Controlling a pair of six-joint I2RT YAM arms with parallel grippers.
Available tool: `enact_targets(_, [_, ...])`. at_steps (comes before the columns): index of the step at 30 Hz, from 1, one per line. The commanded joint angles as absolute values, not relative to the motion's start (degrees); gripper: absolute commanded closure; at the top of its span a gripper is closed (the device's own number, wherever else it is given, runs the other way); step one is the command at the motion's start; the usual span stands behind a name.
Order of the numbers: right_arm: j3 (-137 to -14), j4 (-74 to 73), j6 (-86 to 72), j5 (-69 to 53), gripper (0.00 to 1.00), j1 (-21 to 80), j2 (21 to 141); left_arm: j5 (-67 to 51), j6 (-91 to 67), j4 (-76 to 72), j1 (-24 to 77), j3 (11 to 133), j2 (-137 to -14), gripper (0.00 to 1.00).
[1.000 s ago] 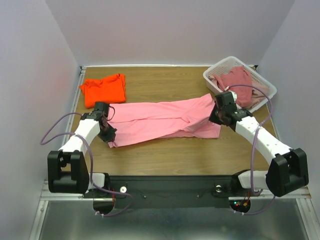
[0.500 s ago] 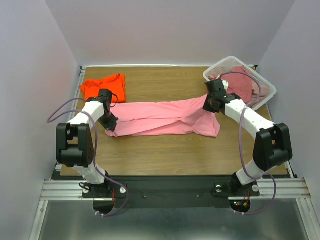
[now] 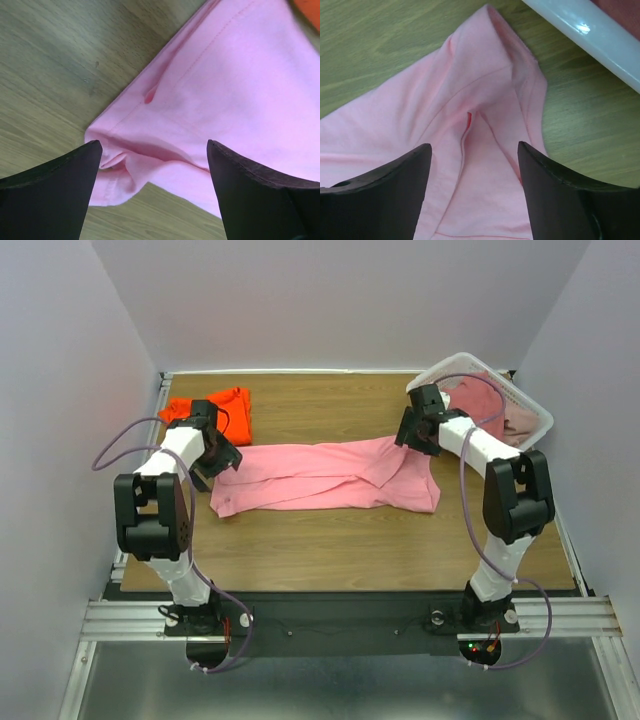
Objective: Fold and stack the t-shirts
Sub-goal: Fold the tshirt
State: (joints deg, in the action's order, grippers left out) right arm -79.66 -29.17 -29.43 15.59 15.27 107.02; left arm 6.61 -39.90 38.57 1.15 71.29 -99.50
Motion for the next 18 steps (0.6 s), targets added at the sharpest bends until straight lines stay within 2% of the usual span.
enact_targets(1, [-78.8, -27.9, -27.7, 12.7, 0.23, 15.4, 102.1, 7.2, -40.3, 38.9, 1.4, 68.3, -91.3, 0.01])
enact_targets(6, [-70.7, -25.5, -27.7, 4.5, 0.12, 15.4, 92.7, 7.0, -41.1, 36.0, 1.4, 58.0, -84.4, 0.01])
enact_targets(8, [-67.7, -24.1, -27.6, 0.4, 0.11, 15.4, 90.5, 6.2, -41.6, 34.9, 1.4, 55.6, -82.3, 0.02])
enact_targets(9, [-64.9, -21.9, -27.8, -6.0, 0.0, 15.5, 88.9, 5.9, -41.7, 33.8, 1.4, 53.4, -81.7, 0.02])
enact_targets(12, [-60.9, -18.6, -27.8, -15.3, 0.0, 15.9, 88.2, 6.9, -42.4, 32.2, 1.3, 50.4, -80.4, 0.02])
enact_targets(18, [-62.0, -15.6, -28.7, -16.4, 0.0, 18.5, 93.5, 7.3, -43.3, 28.6, 1.0, 49.3, -82.3, 0.02])
